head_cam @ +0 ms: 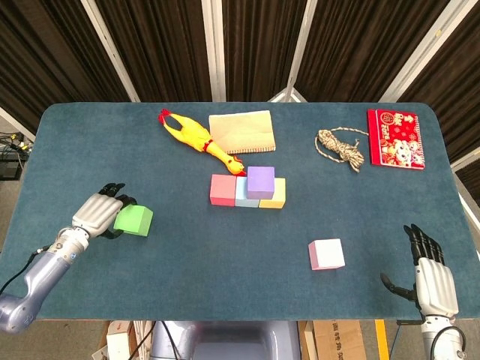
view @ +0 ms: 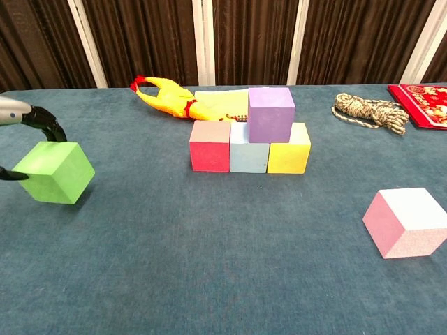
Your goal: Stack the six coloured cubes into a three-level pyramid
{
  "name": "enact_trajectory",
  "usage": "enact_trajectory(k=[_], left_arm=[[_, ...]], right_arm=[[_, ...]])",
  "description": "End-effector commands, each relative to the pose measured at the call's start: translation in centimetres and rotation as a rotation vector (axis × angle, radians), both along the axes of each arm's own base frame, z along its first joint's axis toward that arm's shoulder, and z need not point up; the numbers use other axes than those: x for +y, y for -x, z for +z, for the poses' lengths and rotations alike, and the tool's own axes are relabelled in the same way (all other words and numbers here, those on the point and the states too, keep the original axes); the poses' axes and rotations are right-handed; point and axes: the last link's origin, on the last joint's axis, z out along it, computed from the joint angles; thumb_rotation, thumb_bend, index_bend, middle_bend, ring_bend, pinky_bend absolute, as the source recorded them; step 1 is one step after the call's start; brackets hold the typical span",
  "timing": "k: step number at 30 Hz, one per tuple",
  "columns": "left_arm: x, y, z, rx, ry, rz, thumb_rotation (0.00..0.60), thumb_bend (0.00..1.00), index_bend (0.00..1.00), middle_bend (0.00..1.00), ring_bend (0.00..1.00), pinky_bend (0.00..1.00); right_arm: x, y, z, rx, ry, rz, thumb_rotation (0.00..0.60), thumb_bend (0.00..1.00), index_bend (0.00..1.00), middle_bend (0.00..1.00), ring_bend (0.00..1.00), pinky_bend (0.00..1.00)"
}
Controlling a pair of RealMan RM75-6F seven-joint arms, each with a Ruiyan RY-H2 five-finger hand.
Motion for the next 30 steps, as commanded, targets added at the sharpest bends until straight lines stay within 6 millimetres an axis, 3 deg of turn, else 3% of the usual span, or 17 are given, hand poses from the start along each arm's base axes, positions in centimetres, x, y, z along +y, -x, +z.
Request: enact_trajectory(k=[1,6,11,23,30], left_arm=[[0.9,-1.5,1.2,-0.044,-0.006,0.018,0.6,0.44,0.3,0.29,0.03,0.0],[3.4,-4.9,4.2,-0.064,-0.04,0.019,0.6,0.44,0.3,0.28,0.02,0.0],[5.8,-8.5,4.8,-0.062,-0.055,0.003,0.6,0.44,0.3,0.28,0.02,0.0],[10.3,-15.9,1.7,-0.104,-0.075,-0.008,0.6,0.44,0.31,0.28,0.02,0.0],[11.3,-18.1,-0.2,-0.082,-0.049,0.008,0.6,0.44,0.31,0.28,0.02,0.0]], right_arm=[[-0.1,0.2,0.1,-0.001,0.005,-0.009,0.6,0.25,0.06,0.03,0.0,0.0],[-0.4,0.7,0.3,0.006,0.013,-0.03,0.6,0.25,0.06,0.03,0.0,0.0],[-0.5,0.9,0.4,0.013,0.025,-0.043,0.6,0.25,0.06,0.03,0.0,0.0],[-0.9,1.6,0.6,0.025,0.043,-0.079,0.6,0.25,0.06,0.03,0.0,0.0],[-1.3,2.1,0.5,0.033,0.042,-0.1,0.6,0.25,0.06,0.03,0.0,0.0]])
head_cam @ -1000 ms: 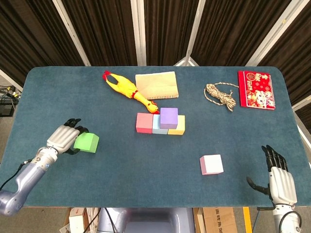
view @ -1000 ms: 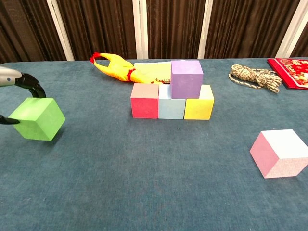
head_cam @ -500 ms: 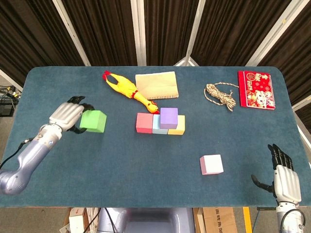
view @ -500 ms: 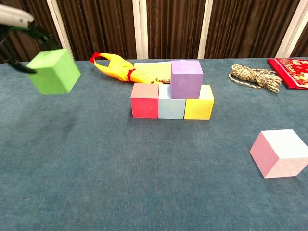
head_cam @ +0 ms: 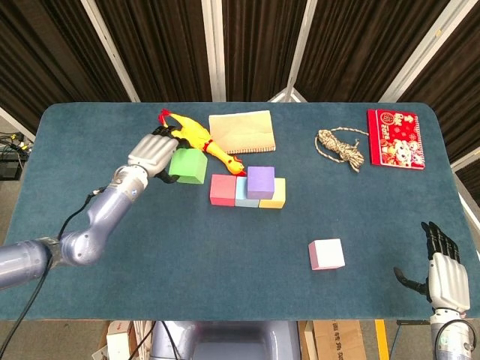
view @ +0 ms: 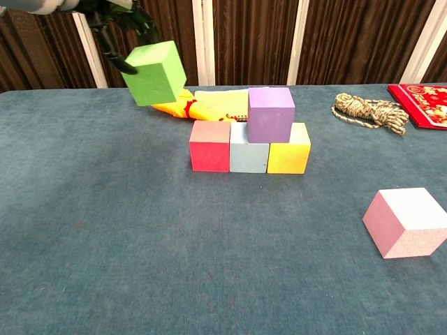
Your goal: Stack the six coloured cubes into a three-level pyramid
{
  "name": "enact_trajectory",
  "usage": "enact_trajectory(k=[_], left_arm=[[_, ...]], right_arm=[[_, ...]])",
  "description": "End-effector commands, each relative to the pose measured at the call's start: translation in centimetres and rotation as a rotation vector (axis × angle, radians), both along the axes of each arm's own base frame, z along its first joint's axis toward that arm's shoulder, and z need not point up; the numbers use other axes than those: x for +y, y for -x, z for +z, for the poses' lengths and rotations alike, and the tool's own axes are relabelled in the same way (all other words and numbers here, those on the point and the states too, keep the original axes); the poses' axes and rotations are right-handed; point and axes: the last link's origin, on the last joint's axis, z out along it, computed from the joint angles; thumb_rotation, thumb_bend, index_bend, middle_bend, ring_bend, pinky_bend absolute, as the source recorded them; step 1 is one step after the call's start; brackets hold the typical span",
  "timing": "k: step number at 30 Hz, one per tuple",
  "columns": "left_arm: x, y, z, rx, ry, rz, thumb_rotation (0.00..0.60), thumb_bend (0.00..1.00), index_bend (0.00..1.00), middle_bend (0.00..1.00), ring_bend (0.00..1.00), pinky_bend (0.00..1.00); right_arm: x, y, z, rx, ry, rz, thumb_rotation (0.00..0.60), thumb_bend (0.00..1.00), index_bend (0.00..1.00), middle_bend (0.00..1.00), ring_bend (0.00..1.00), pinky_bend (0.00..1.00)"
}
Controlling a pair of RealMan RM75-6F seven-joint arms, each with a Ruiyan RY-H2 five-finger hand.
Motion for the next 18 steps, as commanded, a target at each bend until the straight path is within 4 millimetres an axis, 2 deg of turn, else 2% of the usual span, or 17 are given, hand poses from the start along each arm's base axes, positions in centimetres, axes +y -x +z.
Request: enact_trajectory(k=[1,9,18], left_arm=[[0.5,-1.0,-1.0,0.034,0.013,0.004,0.6,0.44,0.31,0.28,0.02,0.0],[0.8,-3.1,-2.5,0.081,0.042,0.035,0.6,0.44,0.32,0.28,0.02,0.0],[0.9,-4.8,-2.1,0.089,0.043,0.088,0.6,0.44,0.32,0.28,0.02,0.0]], right_arm=[[-0.2,0.1,-0.1,0.004,-0.003,-0.005,0.6,0.25,0.06,0.03,0.0,0.0],[-0.5,0.3,-0.4,0.009,-0.008,-0.015,0.6,0.25,0.06,0.03,0.0,0.0],[-0.5,0.5,-0.3,0.006,-0.003,-0.02,0.6,0.25,0.06,0.03,0.0,0.0]])
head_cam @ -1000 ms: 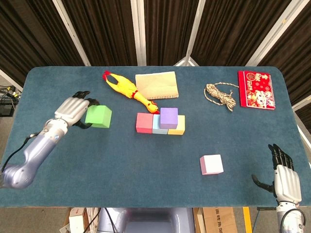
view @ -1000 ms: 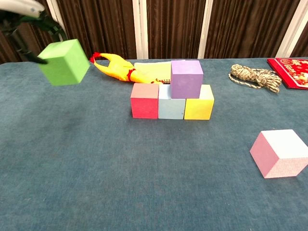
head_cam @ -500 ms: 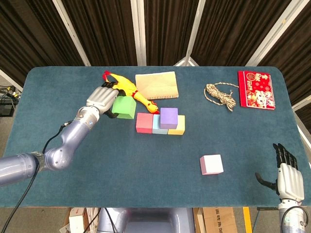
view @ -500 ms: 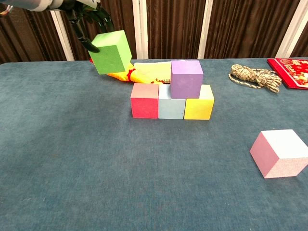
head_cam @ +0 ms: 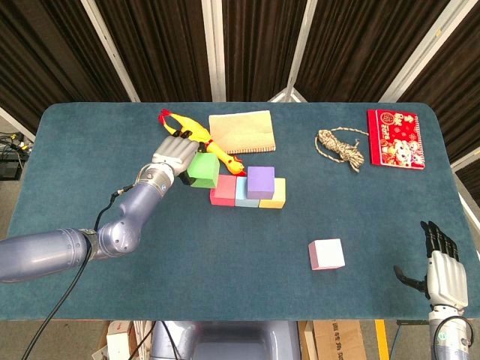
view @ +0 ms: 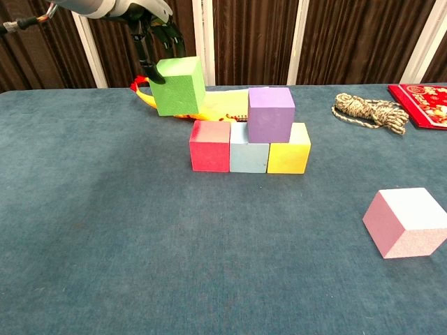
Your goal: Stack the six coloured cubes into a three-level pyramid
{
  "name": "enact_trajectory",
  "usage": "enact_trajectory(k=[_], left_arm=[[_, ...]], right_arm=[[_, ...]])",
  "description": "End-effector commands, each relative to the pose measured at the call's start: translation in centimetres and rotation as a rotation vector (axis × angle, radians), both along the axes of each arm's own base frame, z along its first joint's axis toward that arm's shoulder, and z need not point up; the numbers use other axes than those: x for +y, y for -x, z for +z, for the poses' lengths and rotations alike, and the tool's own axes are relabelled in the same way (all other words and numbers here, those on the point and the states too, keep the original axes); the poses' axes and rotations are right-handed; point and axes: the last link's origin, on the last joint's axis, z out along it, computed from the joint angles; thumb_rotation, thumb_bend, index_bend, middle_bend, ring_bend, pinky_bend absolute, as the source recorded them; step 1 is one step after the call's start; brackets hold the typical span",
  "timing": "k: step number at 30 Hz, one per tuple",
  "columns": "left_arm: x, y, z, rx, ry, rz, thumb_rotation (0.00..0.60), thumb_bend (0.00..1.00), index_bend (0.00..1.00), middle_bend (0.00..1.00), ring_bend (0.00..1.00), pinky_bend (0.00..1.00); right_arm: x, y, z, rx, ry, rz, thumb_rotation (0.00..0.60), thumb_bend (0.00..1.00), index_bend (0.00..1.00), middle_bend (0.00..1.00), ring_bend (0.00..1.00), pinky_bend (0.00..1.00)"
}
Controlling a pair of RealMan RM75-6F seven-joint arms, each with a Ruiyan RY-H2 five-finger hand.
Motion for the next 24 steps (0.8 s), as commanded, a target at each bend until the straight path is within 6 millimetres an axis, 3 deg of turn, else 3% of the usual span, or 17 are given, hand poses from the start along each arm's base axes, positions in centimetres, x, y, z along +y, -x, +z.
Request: enact_trajectory(k=[1,24], left_arm=[[0.1,-0.5,0.2,0.011,-0.004,0.013,0.6,0.44,0.32,0.28,0.02,0.0],[0.1,-1.7,-2.3,0.015,0.021,-0.007,0.6,0.44,0.32,0.28,0.02,0.0]], right_arm=[[0.0,0.0,0.1,-0.001,0.004,-0.001,0.6,0.25,0.06,0.03,0.0,0.0],[-0.2,0.4,0.2,0.0,0.013,-0.009,0.6,0.25,0.06,0.03,0.0,0.0]])
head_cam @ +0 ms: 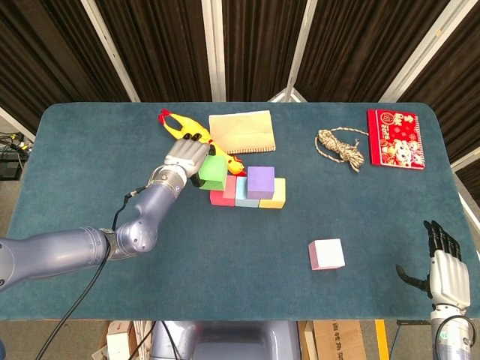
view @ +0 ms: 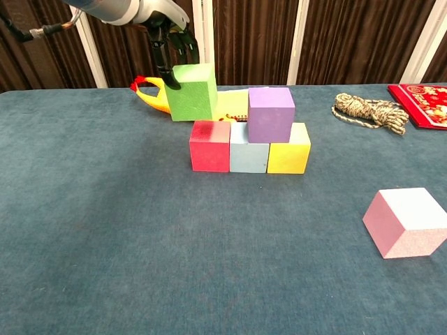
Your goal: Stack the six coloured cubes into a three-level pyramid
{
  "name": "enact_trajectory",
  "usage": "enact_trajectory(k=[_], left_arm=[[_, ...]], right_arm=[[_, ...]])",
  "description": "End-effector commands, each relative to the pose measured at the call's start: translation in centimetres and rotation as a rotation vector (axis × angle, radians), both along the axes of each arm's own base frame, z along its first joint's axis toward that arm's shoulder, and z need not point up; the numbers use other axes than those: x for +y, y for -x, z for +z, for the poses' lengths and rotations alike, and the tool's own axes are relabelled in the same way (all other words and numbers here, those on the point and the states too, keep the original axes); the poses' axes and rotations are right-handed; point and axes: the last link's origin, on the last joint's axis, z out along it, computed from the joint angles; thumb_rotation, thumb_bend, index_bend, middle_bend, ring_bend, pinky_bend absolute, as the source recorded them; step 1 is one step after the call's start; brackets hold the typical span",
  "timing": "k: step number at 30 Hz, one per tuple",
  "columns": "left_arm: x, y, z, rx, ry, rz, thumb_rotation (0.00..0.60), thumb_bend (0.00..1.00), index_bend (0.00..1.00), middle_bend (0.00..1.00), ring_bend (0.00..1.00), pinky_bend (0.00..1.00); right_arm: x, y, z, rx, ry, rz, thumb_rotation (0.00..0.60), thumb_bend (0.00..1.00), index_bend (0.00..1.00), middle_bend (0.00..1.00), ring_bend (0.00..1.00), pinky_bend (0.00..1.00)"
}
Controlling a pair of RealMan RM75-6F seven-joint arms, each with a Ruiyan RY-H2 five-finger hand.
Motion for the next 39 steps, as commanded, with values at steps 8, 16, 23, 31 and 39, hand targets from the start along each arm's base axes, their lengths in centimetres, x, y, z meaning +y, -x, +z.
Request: enact_trajectory(k=[8,16,23,31,39], left_arm=[[0.0,-0.8,-0.7,0.005,0.003,-0.005,0.6,0.44,0.32,0.28,0.02,0.0],[-0.2,-1.5,-1.0,0.004,-0.004,-0.009,0.6,0.44,0.32,0.28,0.02,0.0],[-0.3,-1.8,-1.7,0.003,0.002,-0.016,0.6,0.44,0.33,0.29,0.02,0.0],[-0.4,-1.9,-2.4,0.0,0.008,-0.02,0.6,0.44,0.33,0.29,0.02,0.0],[-0.7,-2.4,-2.9,-0.011,0.016,-0.027,0.6,0.44,0.33,0.29,0.02,0.0]], right_arm=[[-0.1,0.1,0.1,-0.003,0.004,-0.002,0.6,0.25,0.06,0.03,0.0,0.0],[0.0,0.2,0.4,-0.009,0.015,-0.003,0.6,0.25,0.06,0.03,0.0,0.0],[0.0,0.2,0.6,-0.018,0.018,-0.002,0.6,0.25,0.06,0.03,0.0,0.0],[0.1,0.4,0.8,-0.021,0.026,-0.006,0.6,0.25,0.06,0.03,0.0,0.0],[0.1,0.5,1.1,-0.025,0.032,-0.008,0.6,0.25,0.06,0.03,0.0,0.0]])
